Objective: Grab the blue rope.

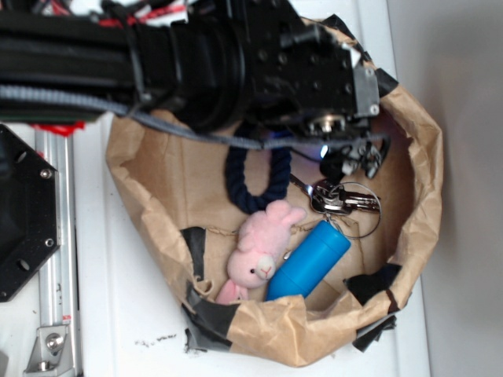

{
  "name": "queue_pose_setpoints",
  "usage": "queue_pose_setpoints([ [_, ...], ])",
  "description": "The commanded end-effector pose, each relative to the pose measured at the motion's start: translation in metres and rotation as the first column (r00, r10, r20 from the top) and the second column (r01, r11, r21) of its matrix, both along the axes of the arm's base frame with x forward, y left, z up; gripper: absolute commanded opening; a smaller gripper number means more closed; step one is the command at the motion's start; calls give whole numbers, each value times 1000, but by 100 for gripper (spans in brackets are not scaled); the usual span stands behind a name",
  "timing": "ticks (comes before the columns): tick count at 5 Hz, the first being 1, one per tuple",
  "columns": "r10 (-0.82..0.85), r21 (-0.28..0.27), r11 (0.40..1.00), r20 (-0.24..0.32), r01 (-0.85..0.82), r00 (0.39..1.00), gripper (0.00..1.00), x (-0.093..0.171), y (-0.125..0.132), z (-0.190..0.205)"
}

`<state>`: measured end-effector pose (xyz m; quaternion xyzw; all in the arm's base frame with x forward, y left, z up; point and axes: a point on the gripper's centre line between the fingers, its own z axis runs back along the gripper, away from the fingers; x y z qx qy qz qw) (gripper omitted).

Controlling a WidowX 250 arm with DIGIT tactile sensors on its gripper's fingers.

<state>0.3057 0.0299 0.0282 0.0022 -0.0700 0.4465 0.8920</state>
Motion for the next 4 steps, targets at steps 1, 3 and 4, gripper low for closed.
queue_pose_setpoints([
  [1, -217, -82, 972, 27, 218, 976, 0, -23, -46, -19],
  [3, -260, -131, 957, 14, 260, 965, 0, -61, -61, -30],
  [4, -256, -115, 960, 3, 255, 967, 0, -63, -62, -31],
])
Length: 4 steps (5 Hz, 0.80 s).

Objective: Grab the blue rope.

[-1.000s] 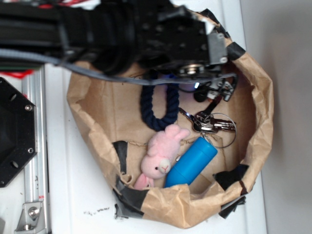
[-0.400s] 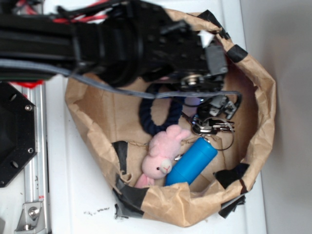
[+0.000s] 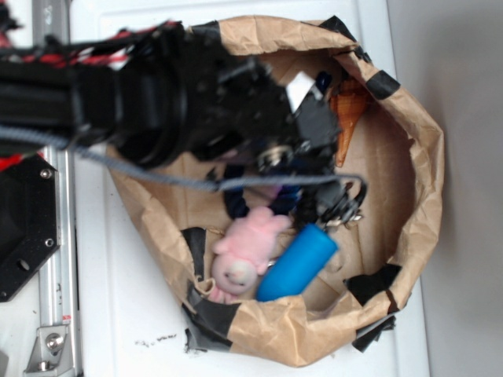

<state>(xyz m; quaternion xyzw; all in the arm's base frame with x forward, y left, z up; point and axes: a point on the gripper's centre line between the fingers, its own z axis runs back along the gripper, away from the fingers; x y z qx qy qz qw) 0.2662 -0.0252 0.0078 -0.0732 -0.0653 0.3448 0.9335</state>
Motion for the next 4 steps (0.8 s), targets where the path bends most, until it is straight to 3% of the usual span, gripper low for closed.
queue_pose_setpoints([
  [1, -4, 26, 1000, -36, 5, 999, 0, -13, -3, 0],
  [2, 16, 49, 999, -5, -16, 1000, 0, -5, 5, 16],
  [4, 105, 78, 990, 109, -114, 988, 0, 6, 33, 80],
])
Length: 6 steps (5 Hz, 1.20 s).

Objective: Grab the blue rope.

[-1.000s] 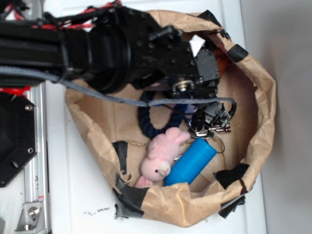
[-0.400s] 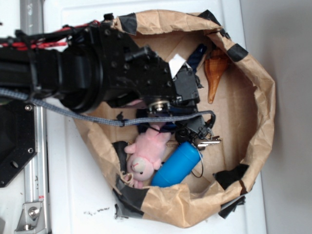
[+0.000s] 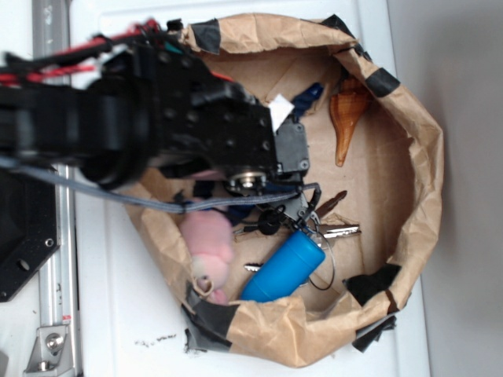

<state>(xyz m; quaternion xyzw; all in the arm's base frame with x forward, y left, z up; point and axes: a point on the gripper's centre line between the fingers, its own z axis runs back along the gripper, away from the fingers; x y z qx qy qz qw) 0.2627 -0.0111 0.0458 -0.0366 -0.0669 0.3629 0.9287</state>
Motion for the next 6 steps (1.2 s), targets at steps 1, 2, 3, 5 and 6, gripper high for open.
queue_pose_setpoints([
  [1, 69, 26, 997, 168, -74, 983, 0, 8, 30, 69],
  [2, 80, -2, 997, 182, -81, 980, 0, 4, 40, 89],
  [3, 72, 2, 997, 174, -73, 982, 0, 3, 38, 84],
  [5, -18, -32, 999, 131, 22, 991, 0, -5, 36, 112],
  [6, -79, -7, 997, 91, 80, 993, 0, -7, 23, 117],
])
